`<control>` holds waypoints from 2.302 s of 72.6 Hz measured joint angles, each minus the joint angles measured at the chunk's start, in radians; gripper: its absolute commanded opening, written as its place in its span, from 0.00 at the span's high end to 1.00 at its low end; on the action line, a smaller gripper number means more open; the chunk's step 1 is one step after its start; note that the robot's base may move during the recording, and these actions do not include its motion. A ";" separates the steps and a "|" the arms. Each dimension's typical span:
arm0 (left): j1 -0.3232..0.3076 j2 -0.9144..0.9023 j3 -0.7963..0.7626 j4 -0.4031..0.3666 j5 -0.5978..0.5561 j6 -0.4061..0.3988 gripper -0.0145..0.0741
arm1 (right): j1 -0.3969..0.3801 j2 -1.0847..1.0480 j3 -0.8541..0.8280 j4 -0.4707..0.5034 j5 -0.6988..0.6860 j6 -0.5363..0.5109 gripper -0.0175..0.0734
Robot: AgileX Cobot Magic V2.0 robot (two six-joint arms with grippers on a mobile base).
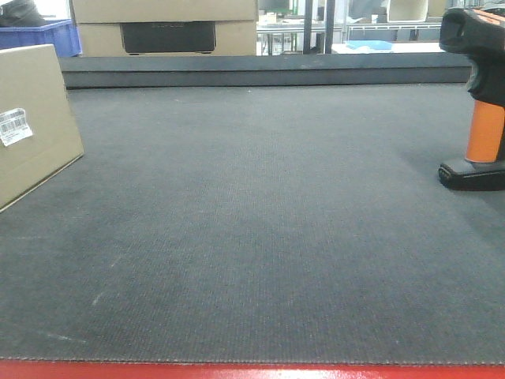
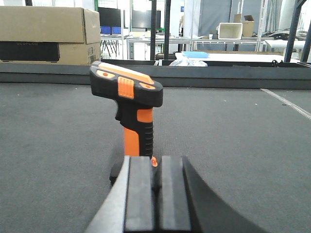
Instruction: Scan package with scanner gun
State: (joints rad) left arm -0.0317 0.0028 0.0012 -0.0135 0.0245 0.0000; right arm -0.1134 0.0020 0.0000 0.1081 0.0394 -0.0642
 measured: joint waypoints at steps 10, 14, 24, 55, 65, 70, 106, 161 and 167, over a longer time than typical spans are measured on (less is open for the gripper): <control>0.000 0.000 0.000 0.000 0.000 0.000 0.96 | 0.000 0.000 0.000 0.000 0.000 0.000 0.99; 0.000 0.000 0.000 0.000 0.000 0.000 0.96 | 0.000 0.000 0.000 0.000 0.000 0.000 0.99; 0.000 0.000 0.000 0.000 0.000 0.000 0.96 | 0.000 0.000 0.000 0.000 0.000 0.000 0.99; 0.000 0.000 0.000 0.000 -0.030 0.000 0.96 | 0.000 0.000 0.000 0.000 0.000 0.000 0.99; 0.000 0.000 -0.019 0.000 0.008 0.000 0.96 | 0.000 0.000 0.000 0.000 0.000 0.000 0.99; 0.000 0.004 -0.071 0.000 0.057 0.000 0.96 | 0.000 0.000 0.000 0.000 0.000 0.000 0.99; 0.000 0.505 -0.537 0.000 0.286 0.000 0.96 | 0.000 0.000 0.000 0.000 0.000 0.000 0.99; 0.018 1.365 -1.347 0.020 0.991 0.088 0.96 | 0.000 0.000 0.000 0.000 0.000 0.000 0.99; 0.043 1.423 -1.390 -0.010 1.030 0.111 0.96 | 0.000 0.000 0.000 0.000 0.000 0.000 0.99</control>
State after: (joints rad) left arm 0.0117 1.4259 -1.3885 -0.0232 1.0541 0.1112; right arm -0.1134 0.0020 0.0000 0.1081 0.0394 -0.0642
